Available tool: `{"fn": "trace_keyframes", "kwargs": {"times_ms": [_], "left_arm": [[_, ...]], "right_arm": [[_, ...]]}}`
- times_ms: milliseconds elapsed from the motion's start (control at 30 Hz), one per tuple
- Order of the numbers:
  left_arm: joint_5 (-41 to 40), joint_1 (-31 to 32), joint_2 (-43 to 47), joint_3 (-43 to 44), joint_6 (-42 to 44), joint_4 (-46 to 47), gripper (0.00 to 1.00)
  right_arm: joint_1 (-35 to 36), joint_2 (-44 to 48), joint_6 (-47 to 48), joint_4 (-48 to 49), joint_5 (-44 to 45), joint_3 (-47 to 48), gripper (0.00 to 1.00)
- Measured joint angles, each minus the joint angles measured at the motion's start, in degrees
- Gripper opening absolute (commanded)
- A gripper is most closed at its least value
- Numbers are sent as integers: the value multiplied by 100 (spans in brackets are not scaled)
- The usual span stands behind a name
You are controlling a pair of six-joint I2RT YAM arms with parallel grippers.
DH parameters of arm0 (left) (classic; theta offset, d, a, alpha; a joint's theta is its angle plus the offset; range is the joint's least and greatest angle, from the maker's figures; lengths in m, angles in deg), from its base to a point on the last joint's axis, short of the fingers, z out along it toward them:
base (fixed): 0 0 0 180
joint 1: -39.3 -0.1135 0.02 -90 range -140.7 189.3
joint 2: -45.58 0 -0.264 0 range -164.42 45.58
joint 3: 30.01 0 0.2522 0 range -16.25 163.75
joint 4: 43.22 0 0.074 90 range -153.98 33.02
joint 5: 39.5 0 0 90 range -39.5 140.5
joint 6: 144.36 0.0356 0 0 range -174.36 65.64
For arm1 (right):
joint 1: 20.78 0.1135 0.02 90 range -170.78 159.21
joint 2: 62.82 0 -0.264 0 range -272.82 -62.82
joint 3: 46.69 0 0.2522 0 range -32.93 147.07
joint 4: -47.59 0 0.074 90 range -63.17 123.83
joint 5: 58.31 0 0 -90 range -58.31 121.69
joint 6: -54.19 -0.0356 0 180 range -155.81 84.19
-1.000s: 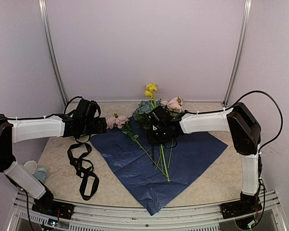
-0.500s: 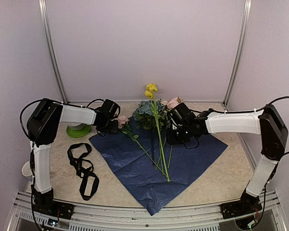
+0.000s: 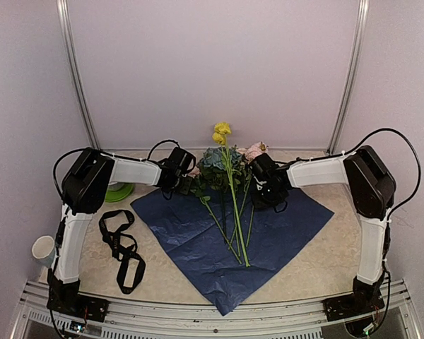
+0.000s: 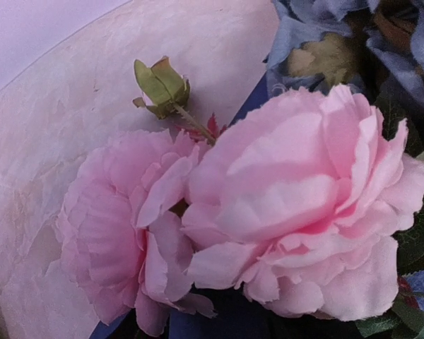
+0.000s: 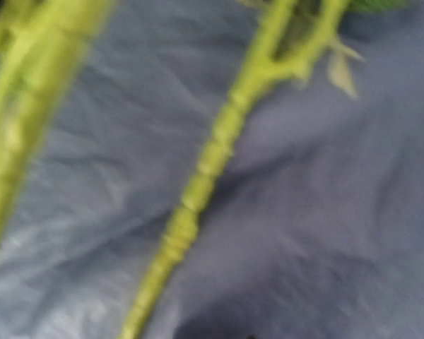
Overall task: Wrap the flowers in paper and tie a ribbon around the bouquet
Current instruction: Adjust the fake flower on the flattened wrapping paper.
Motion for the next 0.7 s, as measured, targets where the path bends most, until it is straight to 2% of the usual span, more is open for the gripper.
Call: {"fn": "trace_keyframes", "kwargs": {"times_ms": [267,400,600,700], "left_arm": [[37,243,-85,426,420,225,46],[50,273,-39,544,466,354,54],[11,103,442,345,470,186,59],[-57,63,1099,-57,400,-13,64]], "right_arm": [[0,-105,251,273,-511,96,21],[0,17,365,404,-863,22,21],[31,848,389,50,-894,-234,24],[190,1458,422,-267,-911,-459,28]]}}
